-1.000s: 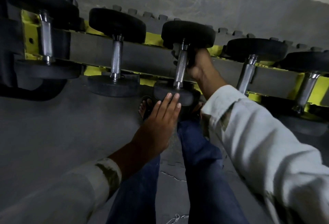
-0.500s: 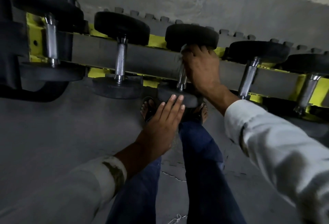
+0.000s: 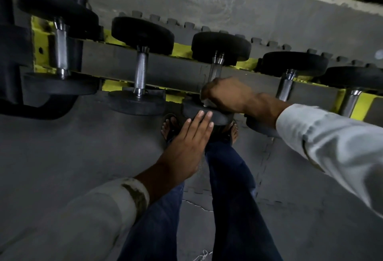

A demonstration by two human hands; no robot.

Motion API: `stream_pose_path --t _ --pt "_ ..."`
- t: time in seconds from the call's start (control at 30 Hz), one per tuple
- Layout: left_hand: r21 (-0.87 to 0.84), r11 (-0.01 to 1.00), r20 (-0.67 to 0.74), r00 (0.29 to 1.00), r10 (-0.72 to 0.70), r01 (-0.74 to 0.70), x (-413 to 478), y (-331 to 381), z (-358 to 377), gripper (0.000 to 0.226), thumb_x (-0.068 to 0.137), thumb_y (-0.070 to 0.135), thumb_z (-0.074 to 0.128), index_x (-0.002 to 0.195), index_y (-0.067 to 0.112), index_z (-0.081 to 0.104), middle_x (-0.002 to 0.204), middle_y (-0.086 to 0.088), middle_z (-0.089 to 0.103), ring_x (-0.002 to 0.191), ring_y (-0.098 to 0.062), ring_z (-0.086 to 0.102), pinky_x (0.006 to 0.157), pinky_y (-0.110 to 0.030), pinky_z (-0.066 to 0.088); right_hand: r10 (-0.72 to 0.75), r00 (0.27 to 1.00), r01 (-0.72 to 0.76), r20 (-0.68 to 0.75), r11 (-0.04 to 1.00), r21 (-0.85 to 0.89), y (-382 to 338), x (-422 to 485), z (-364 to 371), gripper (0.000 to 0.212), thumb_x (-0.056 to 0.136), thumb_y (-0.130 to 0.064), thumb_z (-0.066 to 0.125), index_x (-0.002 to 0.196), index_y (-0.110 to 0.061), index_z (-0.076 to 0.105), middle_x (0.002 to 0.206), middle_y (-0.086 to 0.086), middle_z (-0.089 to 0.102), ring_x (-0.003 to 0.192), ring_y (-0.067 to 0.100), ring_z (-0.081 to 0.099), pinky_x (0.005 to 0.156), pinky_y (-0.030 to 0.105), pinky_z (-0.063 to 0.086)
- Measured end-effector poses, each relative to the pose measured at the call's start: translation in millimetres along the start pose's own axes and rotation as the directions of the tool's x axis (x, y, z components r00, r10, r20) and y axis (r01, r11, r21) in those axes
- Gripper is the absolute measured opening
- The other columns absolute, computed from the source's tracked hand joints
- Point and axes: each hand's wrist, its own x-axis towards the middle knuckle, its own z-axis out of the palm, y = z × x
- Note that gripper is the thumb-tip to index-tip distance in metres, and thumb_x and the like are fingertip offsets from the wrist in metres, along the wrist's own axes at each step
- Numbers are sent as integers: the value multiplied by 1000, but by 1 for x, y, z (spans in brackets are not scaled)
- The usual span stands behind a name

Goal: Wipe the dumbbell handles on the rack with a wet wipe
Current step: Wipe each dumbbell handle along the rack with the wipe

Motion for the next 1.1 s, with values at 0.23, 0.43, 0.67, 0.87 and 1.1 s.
stream_pose_path --t 0.23,0.43,0.67,0.87,1.1 --pt "2 1000 -3 1000 2 -2 1 0 4 97 98 43 43 157 -8 -13 161 -35 -26 154 -50 -12 125 -56 14 -14 991 4 -136 997 -75 -4 3 3 11 88 -20 65 97 -13 67 104 10 56 97 32 57 60 33 43" --pt "12 1000 -18 1000 11 -11 0 -3 6 97 98 43 43 157 -7 -16 161 -34 -27 154 -48 -12 125 -56 14 257 923 -271 -288 963 -9 14 10 -11 19 90 -16 56 104 -10 67 106 14 63 91 39 64 62 47 54" --pt "13 1000 -55 998 8 -7 1 -2 8 88 97 34 37 157 -9 -11 162 -36 -23 154 -50 -11 125 -56 14 692 717 -503 -91 602 620 -28 -19 24 20 90 -20 66 107 -13 58 95 11 68 82 27 65 68 37 53" --pt "-4 1000 -69 998 6 -6 4 0 14 86 99 34 34 157 -10 -12 161 -37 -23 154 -51 -9 124 -55 17 804 421 -173 419 -383 908 7 35 15 23 94 -9 45 82 -12 64 74 8 64 64 24 62 60 33 50" --pt "-35 999 -80 996 25 -28 4 -1 15 80 93 23 25 159 -7 -8 164 -34 -18 155 -49 -6 125 -55 16 706 506 402 496 -702 589 5 51 18 26 101 -18 39 104 -8 63 89 12 71 75 25 69 74 36 54"
